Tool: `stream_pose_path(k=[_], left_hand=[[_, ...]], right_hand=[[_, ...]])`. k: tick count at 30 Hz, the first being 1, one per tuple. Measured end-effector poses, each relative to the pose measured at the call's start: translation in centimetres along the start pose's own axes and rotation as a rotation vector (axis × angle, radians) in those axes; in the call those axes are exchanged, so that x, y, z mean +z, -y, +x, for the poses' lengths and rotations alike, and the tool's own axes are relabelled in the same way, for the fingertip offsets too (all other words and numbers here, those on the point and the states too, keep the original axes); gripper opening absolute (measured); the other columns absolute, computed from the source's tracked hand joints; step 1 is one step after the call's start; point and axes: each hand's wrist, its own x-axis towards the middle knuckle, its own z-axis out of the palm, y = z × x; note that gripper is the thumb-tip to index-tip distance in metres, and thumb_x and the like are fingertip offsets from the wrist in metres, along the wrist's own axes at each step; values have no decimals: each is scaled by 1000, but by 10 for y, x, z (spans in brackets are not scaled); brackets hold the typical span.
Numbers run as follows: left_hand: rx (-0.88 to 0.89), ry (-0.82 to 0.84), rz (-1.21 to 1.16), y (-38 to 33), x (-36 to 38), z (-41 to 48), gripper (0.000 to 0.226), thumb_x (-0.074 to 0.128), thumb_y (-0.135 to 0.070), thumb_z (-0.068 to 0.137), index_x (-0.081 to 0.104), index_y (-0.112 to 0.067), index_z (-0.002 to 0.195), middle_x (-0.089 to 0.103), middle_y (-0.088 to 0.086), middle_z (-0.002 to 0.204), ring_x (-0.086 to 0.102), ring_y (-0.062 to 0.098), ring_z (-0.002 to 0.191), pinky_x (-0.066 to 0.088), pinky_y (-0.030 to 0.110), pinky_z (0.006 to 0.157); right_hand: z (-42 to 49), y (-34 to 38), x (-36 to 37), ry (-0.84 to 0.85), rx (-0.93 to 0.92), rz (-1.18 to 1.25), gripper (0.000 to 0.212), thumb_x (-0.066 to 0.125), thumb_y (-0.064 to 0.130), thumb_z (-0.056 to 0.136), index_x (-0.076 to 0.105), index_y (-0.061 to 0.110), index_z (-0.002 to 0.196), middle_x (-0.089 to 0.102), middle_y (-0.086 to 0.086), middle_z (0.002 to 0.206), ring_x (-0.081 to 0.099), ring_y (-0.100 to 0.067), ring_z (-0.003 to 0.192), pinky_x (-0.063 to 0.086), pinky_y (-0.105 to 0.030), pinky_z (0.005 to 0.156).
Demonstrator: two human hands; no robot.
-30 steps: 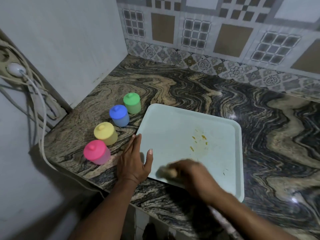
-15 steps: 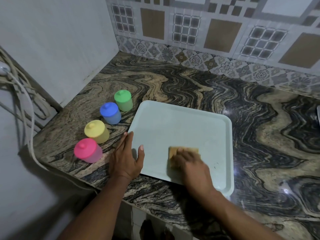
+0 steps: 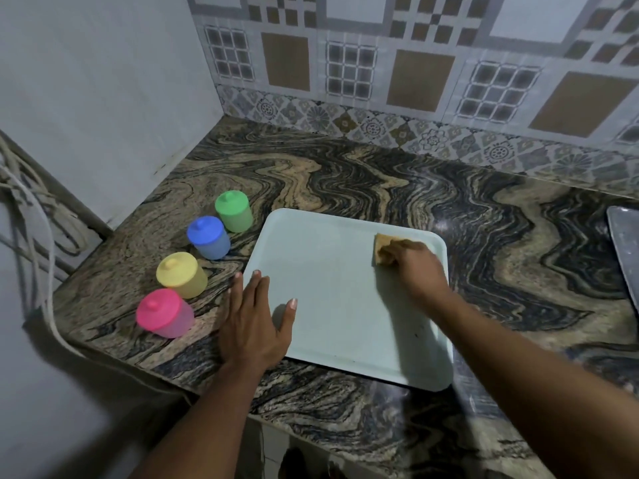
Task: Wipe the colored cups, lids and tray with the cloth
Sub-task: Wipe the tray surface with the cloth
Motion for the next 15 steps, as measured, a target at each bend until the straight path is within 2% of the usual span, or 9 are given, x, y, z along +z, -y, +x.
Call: stream_pose_path(k=[2, 4, 6, 8, 10, 11, 13, 15], left_hand=[[-13, -2, -4, -1, 1, 1, 90, 7, -73, 88, 30, -18, 154, 20, -2, 165, -2, 21, 154, 10, 44, 124], [-15, 2, 6, -3, 1, 1, 88, 8, -71, 88, 30, -18, 154, 20, -2, 165, -2, 21, 154, 10, 44, 124], [-19, 16, 22, -2, 2, 2, 87, 9, -70, 88, 30, -16, 154, 20, -1, 165, -2, 22, 154, 9, 44, 124], [-20, 35, 43, -4, 3, 3, 89, 7, -71, 88, 30, -15, 153, 18, 2, 165, -3, 24, 153, 5, 45, 124], [-28, 55, 66, -7, 4, 5, 90, 6, -72, 88, 27, -15, 154, 13, 2, 166, -7, 25, 153, 2, 46, 124], [-35, 67, 82, -9, 4, 5, 90, 6, -73, 89, 24, -15, 155, 9, 2, 167, -9, 25, 153, 1, 46, 124], [-51, 67, 107, -10, 4, 4, 90, 6, -75, 88, 21, -16, 155, 6, 1, 167, -12, 25, 153, -1, 46, 124], [-58, 55, 116, -11, 4, 3, 91, 5, -76, 88, 22, -17, 155, 7, 1, 167, -12, 24, 153, 0, 46, 124]], right_hand=[[-40, 15, 16, -68, 20, -25, 26, 60, 9, 85, 71, 13, 109, 68, -11, 116, 59, -36, 106, 51, -37, 78], [-90, 34, 26, -95, -25, 2, 28, 65, 6, 76, 73, 16, 101, 70, -6, 109, 63, -32, 99, 54, -33, 68], [-136, 55, 28, -44, -92, 88, 32, 67, 10, 65, 73, 23, 93, 71, 4, 105, 65, -25, 95, 55, -28, 60], [-161, 64, 15, 95, -140, 142, 38, 65, 13, 65, 73, 28, 99, 71, 10, 107, 65, -20, 99, 57, -28, 65], [-149, 54, -9, 124, -81, 277, 38, 52, 20, 72, 73, 28, 103, 72, 8, 103, 67, -19, 96, 55, -33, 76], [-134, 45, -22, 63, -25, 341, 40, 47, 19, 73, 74, 26, 102, 74, 5, 98, 68, -21, 92, 55, -35, 77], [-84, 19, -42, -108, 72, 281, 43, 45, 8, 74, 75, 22, 102, 76, -4, 97, 70, -32, 91, 55, -39, 75], [-39, -1, -55, -106, 141, 131, 44, 48, 2, 78, 72, 21, 110, 73, -15, 109, 67, -41, 98, 52, -41, 76]])
